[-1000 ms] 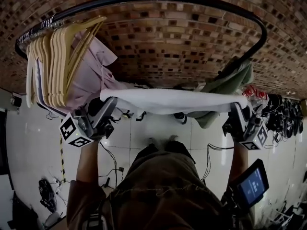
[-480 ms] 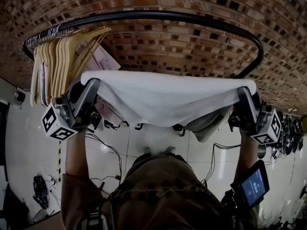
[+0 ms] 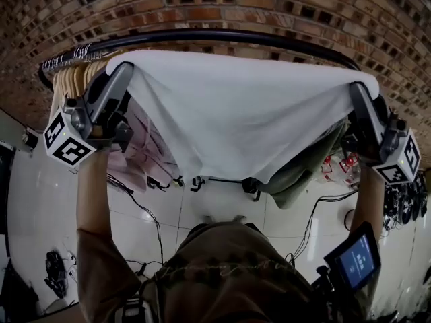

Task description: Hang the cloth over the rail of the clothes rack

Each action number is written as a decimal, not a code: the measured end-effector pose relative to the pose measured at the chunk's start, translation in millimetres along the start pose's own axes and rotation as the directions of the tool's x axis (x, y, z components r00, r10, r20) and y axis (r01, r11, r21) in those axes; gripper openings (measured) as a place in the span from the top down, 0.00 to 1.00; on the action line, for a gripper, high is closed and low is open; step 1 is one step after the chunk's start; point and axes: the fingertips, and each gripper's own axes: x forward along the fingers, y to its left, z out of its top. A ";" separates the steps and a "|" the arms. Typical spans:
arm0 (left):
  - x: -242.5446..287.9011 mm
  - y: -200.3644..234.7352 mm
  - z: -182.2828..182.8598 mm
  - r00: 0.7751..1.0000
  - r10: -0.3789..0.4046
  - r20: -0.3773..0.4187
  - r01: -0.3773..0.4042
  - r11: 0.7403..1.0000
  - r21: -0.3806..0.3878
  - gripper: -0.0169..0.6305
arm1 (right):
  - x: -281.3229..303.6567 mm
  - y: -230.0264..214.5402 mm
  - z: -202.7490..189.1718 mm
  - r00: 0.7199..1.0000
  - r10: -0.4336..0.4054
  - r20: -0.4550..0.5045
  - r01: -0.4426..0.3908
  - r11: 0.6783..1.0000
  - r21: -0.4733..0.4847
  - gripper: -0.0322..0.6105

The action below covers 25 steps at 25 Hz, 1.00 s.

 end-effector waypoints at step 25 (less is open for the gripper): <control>96.9 90.8 87.2 0.994 0.100 -0.043 -0.094 0.989 0.116 0.95 | 80.1 -105.5 85.7 0.998 -0.066 -0.011 0.062 0.973 -0.223 0.94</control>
